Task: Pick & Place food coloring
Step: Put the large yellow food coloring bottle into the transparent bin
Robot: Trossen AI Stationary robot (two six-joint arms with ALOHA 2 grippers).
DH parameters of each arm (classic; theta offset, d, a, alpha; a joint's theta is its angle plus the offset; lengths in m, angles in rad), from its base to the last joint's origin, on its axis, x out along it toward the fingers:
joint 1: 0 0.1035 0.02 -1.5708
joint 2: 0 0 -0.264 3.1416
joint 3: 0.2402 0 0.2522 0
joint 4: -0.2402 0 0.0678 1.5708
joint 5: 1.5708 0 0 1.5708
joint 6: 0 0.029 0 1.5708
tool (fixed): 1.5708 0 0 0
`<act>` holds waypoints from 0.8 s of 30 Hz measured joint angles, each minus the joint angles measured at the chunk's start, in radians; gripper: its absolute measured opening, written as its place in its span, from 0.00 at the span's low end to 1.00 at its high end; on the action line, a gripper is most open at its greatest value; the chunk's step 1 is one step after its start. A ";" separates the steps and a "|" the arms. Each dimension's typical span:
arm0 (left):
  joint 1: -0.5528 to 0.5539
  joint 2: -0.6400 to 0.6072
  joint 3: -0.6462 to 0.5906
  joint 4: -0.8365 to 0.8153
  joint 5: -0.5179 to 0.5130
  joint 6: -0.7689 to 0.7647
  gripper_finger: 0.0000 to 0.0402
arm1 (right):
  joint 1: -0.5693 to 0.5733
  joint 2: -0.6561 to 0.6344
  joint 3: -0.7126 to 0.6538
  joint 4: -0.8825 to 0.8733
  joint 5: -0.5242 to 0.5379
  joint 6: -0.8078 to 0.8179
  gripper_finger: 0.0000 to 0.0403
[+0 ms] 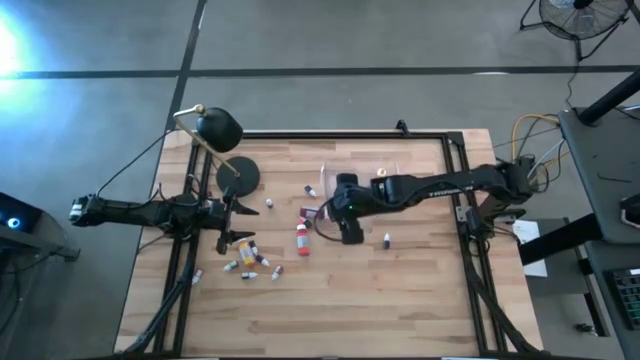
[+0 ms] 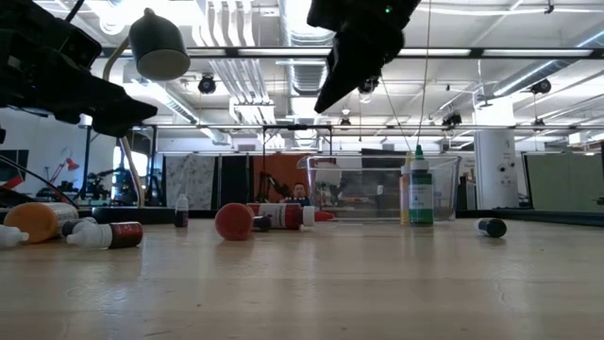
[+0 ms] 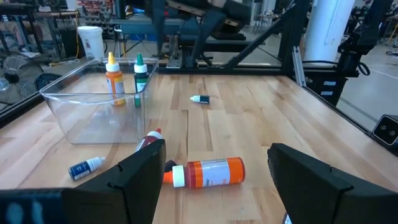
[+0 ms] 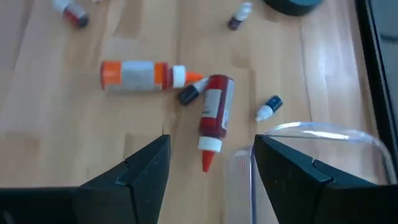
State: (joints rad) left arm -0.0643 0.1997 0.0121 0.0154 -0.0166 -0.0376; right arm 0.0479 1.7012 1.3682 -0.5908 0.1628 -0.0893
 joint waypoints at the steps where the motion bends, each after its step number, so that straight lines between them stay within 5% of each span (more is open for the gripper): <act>1: 0.000 0.000 0.000 0.000 0.000 0.000 0.64 | 0.000 0.000 0.000 0.002 0.000 0.034 0.55; 13: 0.000 0.000 -0.001 0.023 -0.001 -0.028 0.64 | 0.008 -0.016 0.022 -0.020 -0.006 0.226 0.55; 17: -0.005 0.000 -0.001 0.220 0.090 -0.506 0.64 | 0.006 -0.031 0.022 -0.078 -0.006 0.271 0.55; 20: -0.005 0.001 -0.001 0.364 0.064 -0.860 0.64 | 0.005 -0.031 0.022 -0.112 -0.003 0.271 0.56; 24: -0.005 0.000 -0.001 0.430 -0.062 -1.011 0.64 | 0.007 -0.031 0.021 -0.110 0.000 0.267 0.56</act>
State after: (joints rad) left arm -0.0692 0.1993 0.0113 0.4452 -0.0784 -1.0484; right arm 0.0551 1.6703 1.3895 -0.7007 0.1631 0.1776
